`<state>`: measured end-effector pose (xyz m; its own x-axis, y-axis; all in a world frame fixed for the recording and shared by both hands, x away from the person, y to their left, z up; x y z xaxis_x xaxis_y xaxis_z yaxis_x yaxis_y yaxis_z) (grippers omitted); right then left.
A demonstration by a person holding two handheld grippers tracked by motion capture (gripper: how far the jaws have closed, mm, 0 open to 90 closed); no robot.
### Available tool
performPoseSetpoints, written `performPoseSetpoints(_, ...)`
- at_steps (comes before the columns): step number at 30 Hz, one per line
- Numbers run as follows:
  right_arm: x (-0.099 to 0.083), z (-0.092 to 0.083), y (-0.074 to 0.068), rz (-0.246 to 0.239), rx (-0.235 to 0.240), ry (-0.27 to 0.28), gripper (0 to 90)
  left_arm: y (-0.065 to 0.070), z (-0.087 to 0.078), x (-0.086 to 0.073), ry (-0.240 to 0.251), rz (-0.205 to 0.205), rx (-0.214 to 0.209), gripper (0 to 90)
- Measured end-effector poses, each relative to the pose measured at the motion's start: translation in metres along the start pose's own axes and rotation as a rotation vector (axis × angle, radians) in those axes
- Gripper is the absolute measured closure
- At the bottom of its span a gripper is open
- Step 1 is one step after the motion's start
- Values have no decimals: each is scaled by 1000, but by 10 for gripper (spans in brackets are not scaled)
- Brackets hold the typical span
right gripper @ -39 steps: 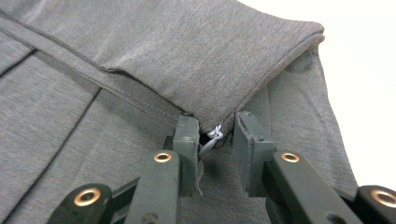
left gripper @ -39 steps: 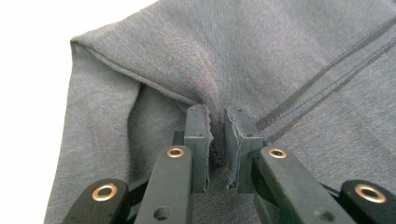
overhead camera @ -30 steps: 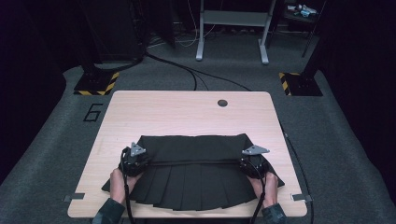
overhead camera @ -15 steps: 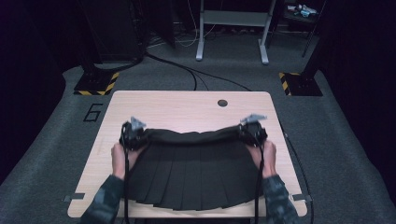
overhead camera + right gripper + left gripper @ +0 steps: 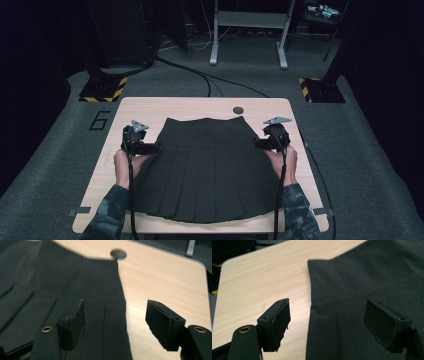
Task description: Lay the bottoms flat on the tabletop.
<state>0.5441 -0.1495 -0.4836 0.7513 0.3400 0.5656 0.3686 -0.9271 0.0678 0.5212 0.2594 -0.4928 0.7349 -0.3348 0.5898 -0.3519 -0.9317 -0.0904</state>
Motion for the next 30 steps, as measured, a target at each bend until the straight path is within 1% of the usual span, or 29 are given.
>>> performPoseSetpoints(2,-12,1,-1,0,12,-16,288,-1,0,-9,-10,2,-7,202)
performPoseSetpoints(5,-28,2,-3,-6,15,-24,271,-1,-1,-23,-19,-5,-11,202)
performPoseSetpoints(6,-33,2,-3,-8,18,-25,266,-3,-2,-27,-18,3,-2,203)
performPoseSetpoints(8,-44,3,-5,-11,18,-38,256,-4,-4,-36,-31,-11,-20,203)
performPoseSetpoints(9,-49,4,-6,-13,20,-40,255,-5,-6,-40,-27,-11,-10,207)
performPoseSetpoints(10,-54,5,-7,-8,22,-48,250,-6,-8,-45,-30,-8,-8,215)
performPoseSetpoints(11,-59,7,-6,-14,20,-46,250,-6,-9,-51,-35,-15,-14,220)
performPoseSetpoints(13,-68,9,-6,-5,23,-49,249,-6,-11,-66,-63,-9,-14,240)
performPoseSetpoints(14,-73,9,-7,0,30,-52,250,-5,-12,-73,-73,-14,-20,243)
performPoseSetpoints(15,-77,10,-6,2,30,-49,252,-5,-13,-81,-79,-10,-22,244)
performPoseSetpoints(17,-85,11,-6,13,38,-57,253,-3,-16,-96,-94,-17,-19,258)
performPoseSetpoints(18,-89,11,-5,11,37,-54,253,-2,-17,-103,-99,-20,-23,265)
performPoseSetpoints(19,-92,12,-5,20,42,-53,253,-1,-18,-110,-112,-25,-26,273)
performPoseSetpoints(20,-95,12,-4,19,39,-58,252,0,-18,-116,-118,-36,-23,290)
performPoseSetpoints(21,-98,13,-4,31,37,-58,252,0,-18,-123,-134,-41,-24,317)
performPoseSetpoints(22,-101,12,-4,28,43,-62,252,2,-18,-128,-143,-50,-24,344)
performPoseSetpoints(23,-104,12,-4,35,42,-64,252,3,-18,-134,-151,-56,-23,357)
performPoseSetpoints(24,-106,12,-3,31,40,-62,252,4,-18,-139,-152,-64,-20,384)
performPoseSetpoints(25,-108,11,-4,41,37,-64,252,6,-18,-143,-156,-69,-23,417)
performPoseSetpoints(27,-112,11,-3,40,40,-63,251,9,-19,-152,-155,-83,-38,429)
performPoseSetpoints(28,-114,11,-3,44,45,-61,251,11,-19,-155,-144,-88,-40,450)
performPoseSetpoints(30,-117,10,-2,46,42,-61,255,17,-21,-159,-133,-74,-47,534)
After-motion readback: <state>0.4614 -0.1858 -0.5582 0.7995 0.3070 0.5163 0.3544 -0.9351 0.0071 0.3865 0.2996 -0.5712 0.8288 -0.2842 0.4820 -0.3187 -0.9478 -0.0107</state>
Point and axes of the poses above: each handheld gripper's, and its own axes: z roughly forward along the jaws, x roughly out of its top, y roughly to its right, the point moved 9 cm from there along z, roughly forward along the jaws, and after that the axes turned 13 degrees about -y, right-handed, at the moved point
